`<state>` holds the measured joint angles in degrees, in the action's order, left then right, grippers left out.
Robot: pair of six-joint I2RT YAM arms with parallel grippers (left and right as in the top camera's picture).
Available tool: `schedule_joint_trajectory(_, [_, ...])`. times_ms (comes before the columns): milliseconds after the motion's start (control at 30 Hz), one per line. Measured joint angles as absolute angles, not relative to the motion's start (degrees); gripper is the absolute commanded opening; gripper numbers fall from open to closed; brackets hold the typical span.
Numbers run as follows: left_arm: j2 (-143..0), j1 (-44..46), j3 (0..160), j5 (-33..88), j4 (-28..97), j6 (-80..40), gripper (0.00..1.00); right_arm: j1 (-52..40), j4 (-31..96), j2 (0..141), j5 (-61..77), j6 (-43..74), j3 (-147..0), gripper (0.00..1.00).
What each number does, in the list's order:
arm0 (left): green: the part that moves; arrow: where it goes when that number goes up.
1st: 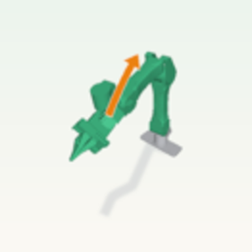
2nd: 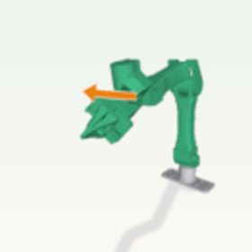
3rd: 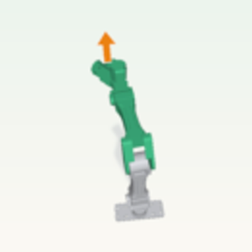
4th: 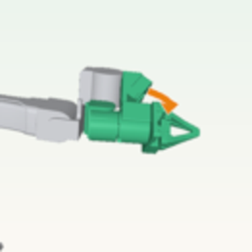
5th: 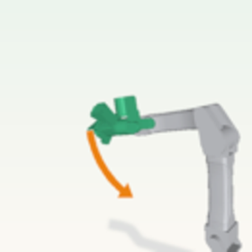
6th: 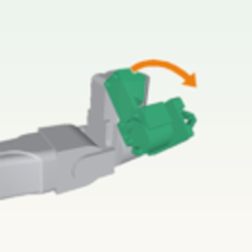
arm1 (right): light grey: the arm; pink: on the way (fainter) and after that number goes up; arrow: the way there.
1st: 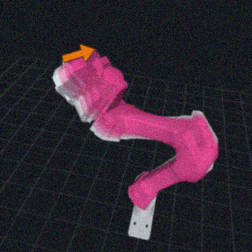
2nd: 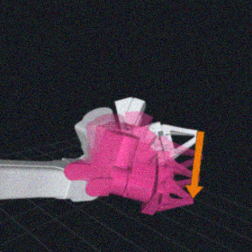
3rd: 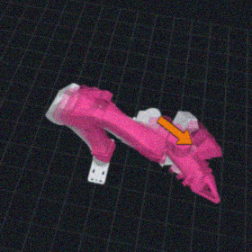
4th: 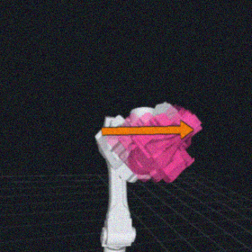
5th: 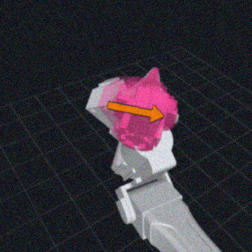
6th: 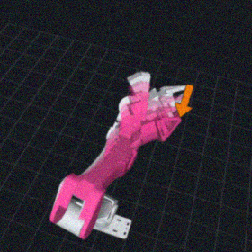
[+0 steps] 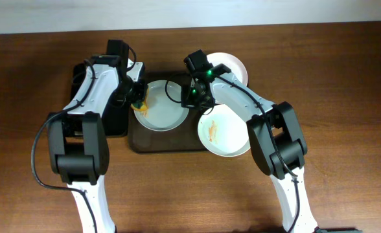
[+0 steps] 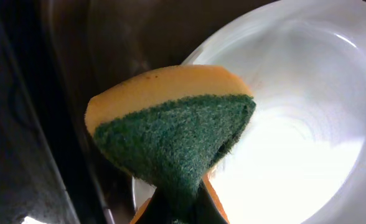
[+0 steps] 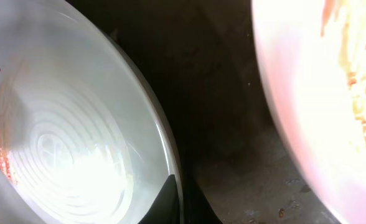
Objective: Clean dirty plates on tray and stack at the side
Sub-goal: 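Carry the sponge with the left gripper onto the blue-grey plate, then scrub the blue-grey plate surface with the sponge in the left gripper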
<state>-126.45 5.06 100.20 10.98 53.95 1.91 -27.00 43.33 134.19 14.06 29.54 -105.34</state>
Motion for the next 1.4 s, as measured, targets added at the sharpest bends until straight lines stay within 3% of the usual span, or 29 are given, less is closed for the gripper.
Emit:
schedule_joint_trajectory(467, [-129.8, 10.0, 100.7, 12.6, 55.6, 0.1, 0.01, -26.9, 43.3, 134.2, 12.9, 29.6, -105.4, 0.04])
schedule_joint_trajectory(767, [-130.5, 10.6, 100.6, 11.2, 42.6, -0.3, 0.01, -26.9, 43.3, 134.2, 12.8, 29.6, -105.5, 0.04])
schedule_joint_trajectory(1033, [-130.5, 10.5, 101.9, 4.6, 53.6, -3.8, 0.01, -26.9, 43.3, 134.2, 12.8, 29.7, -105.5, 0.04])
schedule_joint_trajectory(1200, [-130.5, 10.0, 102.0, 10.5, 59.2, -4.6, 0.01, -26.9, 43.9, 134.2, 12.7, 29.3, -105.5, 0.04])
schedule_joint_trajectory(1400, [-130.8, 9.7, 101.0, 22.4, 52.9, -4.1, 0.01, -26.9, 43.9, 134.2, 12.7, 28.9, -105.6, 0.04])
